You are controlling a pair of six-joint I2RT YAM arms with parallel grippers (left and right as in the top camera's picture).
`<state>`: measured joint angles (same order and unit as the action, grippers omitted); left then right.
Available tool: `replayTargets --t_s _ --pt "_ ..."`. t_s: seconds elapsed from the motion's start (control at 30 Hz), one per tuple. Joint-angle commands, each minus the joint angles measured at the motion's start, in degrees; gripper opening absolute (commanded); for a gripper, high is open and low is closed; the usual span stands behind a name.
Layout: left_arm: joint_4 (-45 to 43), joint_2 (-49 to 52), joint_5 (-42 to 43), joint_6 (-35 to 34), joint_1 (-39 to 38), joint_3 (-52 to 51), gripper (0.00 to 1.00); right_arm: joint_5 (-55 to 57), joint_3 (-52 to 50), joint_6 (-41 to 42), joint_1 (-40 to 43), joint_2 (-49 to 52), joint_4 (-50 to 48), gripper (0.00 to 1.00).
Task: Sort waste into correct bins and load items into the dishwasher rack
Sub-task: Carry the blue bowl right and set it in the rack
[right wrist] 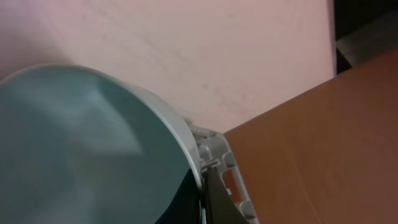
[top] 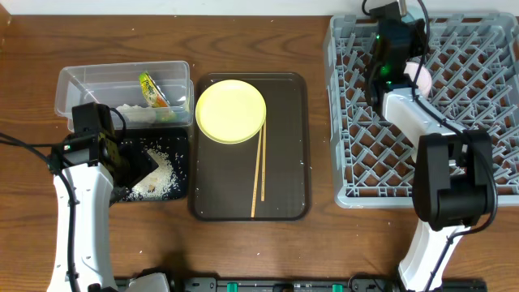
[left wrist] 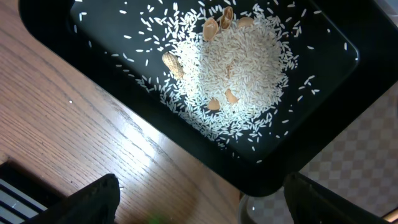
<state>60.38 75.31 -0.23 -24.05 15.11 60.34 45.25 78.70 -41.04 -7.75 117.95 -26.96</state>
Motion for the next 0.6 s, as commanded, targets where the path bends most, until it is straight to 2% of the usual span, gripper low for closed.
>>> replayTargets --t_s 0.0,0.17,0.4,0.57 --pt "0.2 -0.4 -0.7 -0.5 0.2 -0.3 0.87 0.8 0.3 0.3 -0.5 0.2 0.1 0.01" --pt "0.0 -0.4 -0.7 -0.5 0.2 -0.3 0.87 0.0 0.3 0.4 -1.2 0.2 4.3 0.01" --pt "0.0 -0.4 -0.7 -0.5 0.2 -0.3 0.87 -0.5 0.3 9.3 -1.7 0.2 11.8 0.01" --pt "0.0 -0.4 -0.7 -0.5 0.2 -0.3 0.87 -0.4 0.3 9.7 -3.9 0.1 12.4 0.01"
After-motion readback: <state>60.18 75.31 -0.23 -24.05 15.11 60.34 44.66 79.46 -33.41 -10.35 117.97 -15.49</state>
